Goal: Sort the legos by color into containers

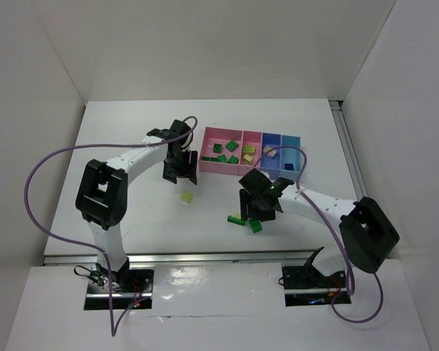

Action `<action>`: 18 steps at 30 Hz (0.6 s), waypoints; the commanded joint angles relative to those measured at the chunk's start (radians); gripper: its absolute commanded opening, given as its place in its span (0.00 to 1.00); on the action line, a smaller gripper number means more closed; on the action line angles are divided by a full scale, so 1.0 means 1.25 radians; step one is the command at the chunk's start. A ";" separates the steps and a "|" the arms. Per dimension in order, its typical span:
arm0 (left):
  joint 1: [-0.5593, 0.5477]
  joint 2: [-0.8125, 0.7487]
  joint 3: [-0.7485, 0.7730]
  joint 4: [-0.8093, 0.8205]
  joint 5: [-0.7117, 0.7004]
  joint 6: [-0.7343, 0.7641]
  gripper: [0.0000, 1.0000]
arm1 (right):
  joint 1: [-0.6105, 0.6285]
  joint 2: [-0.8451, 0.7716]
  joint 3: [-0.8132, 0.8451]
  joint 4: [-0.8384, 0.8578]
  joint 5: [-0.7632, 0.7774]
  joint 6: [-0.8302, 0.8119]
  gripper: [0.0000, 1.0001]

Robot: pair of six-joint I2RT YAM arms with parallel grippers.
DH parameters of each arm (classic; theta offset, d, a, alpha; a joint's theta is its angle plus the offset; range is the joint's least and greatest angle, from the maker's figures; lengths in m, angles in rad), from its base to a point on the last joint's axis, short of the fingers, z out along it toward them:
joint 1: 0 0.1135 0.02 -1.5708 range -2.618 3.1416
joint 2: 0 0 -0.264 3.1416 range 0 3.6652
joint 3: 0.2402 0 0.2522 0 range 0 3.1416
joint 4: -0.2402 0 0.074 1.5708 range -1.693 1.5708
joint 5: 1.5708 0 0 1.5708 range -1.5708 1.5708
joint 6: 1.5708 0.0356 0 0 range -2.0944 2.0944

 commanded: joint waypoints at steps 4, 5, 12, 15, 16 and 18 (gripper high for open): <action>-0.002 -0.002 0.027 -0.014 0.001 0.004 0.73 | 0.006 0.101 -0.001 0.044 0.035 -0.039 0.58; -0.002 -0.002 0.027 -0.014 0.001 0.004 0.73 | 0.006 0.109 0.010 0.044 0.035 -0.039 0.55; -0.002 0.005 0.034 -0.014 -0.006 0.004 0.73 | 0.006 0.076 0.010 0.044 0.044 -0.046 0.58; -0.002 0.014 0.042 -0.014 0.001 0.004 0.73 | 0.006 0.029 0.010 0.036 0.052 -0.046 0.63; -0.002 0.021 0.049 -0.014 0.001 0.004 0.73 | 0.006 0.012 0.010 0.036 0.052 -0.046 0.66; -0.002 0.021 0.049 -0.021 0.001 0.011 0.73 | 0.006 -0.022 0.010 0.028 0.052 -0.046 0.73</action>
